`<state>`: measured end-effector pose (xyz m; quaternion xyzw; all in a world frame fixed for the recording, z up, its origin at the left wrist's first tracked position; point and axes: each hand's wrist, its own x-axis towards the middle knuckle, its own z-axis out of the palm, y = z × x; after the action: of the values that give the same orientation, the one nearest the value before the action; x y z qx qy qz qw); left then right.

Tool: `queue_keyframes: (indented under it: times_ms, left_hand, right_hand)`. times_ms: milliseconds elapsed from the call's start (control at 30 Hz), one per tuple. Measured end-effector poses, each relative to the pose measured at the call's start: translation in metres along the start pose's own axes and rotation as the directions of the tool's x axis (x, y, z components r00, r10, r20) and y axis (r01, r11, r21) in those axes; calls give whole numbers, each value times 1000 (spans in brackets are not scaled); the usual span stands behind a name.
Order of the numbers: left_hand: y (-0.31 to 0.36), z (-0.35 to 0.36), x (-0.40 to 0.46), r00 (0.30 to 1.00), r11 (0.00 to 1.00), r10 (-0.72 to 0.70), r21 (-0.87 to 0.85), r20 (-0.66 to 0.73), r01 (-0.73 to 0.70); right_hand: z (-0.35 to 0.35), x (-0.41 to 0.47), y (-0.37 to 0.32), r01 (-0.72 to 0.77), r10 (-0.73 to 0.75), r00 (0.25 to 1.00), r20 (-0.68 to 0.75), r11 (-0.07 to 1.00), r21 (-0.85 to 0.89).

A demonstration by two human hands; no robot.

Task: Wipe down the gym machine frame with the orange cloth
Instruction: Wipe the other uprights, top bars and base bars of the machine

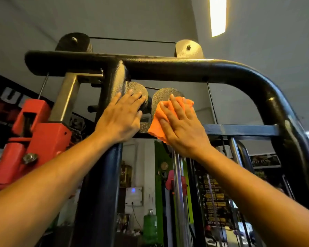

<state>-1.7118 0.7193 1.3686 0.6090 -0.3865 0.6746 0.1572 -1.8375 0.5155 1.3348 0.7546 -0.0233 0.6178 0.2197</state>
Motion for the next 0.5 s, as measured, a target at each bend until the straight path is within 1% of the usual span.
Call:
queue_keyframes:
  times_ms: [33,133,233,300,400,500]
  left_hand:
    - [0,-1,0,1000,1000,7,6,7,-7]
    - [-1,-2,-1,1000,1000,16,-2,13,-16]
    - [0,-4,-1,1000,1000,14,-7,21,-14]
    - [0,-5,-1,999,1000,15,-13,32,-15]
    - [0,-6,-3,998,999,34,-1,47,-34]
    - [4,-7,-8,994,997,71,22,81,-73]
  right_hand:
    - [-2,4,3,0,0,1000,1,1000,7]
    - [-10,43,1,-81,82,997,-9,991,103]
    - [-10,61,-3,-103,108,993,-43,989,109]
    - [-3,42,-3,-65,70,997,-45,994,93]
    - [4,1,2,51,-49,998,-37,997,50]
    - [5,-21,14,87,-86,996,-35,996,27]
